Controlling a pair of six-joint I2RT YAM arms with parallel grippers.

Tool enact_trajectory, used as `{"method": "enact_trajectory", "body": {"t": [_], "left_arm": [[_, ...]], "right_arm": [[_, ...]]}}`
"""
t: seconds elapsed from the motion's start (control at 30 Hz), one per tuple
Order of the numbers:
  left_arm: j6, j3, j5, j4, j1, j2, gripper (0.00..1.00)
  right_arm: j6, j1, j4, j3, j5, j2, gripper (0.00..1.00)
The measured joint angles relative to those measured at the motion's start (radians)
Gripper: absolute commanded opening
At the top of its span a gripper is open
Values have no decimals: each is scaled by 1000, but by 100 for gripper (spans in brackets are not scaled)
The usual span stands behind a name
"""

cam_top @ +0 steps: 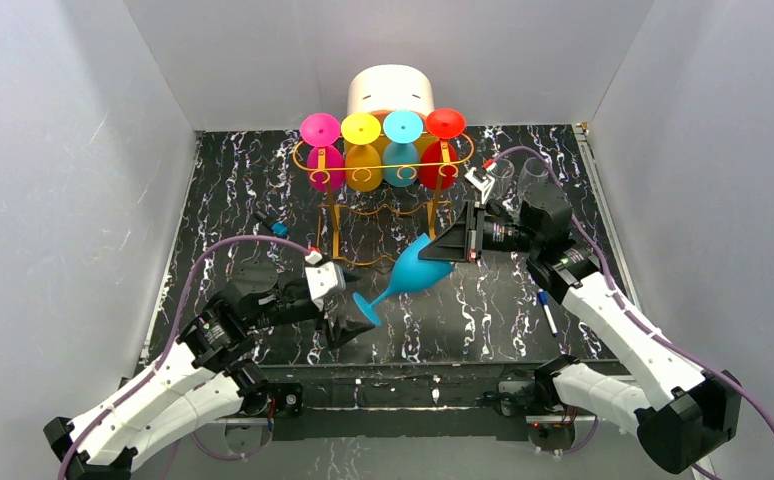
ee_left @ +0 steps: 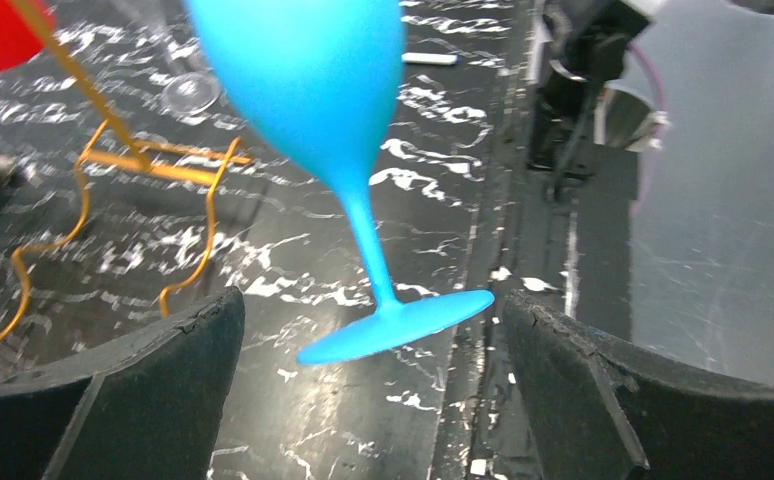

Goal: Take the wine glass off the wine glass rack
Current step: Place the wine glass at the center of the board.

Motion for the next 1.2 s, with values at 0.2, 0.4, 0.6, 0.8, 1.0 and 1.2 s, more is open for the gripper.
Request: {"method": "enact_trajectory", "body": {"t": [0.2,0.4,0.6,0.8,1.0,1.2], "left_arm": [[-40,0,-193,-32,0,2,98],[-231,0,-489,-31,2,-2,98],[-326,0,-623,-28,2,-6,98],[-387,2,-713,-38,2,-8,98],[-433,97,-769,-147,2,59,98],[-426,192,-766,-225,2,154,98]], "right_arm": [[-94,1,-224,15,212,-6,1],[-156,2,-452,53,484,-8,1],[-193,2,-614,110,735,-24,1],[-219,2,-694,140,922,-90,1],[-281,2,-801,241,1110,-79,1],[-356,-6,-930,380,1334,23,1]]}}
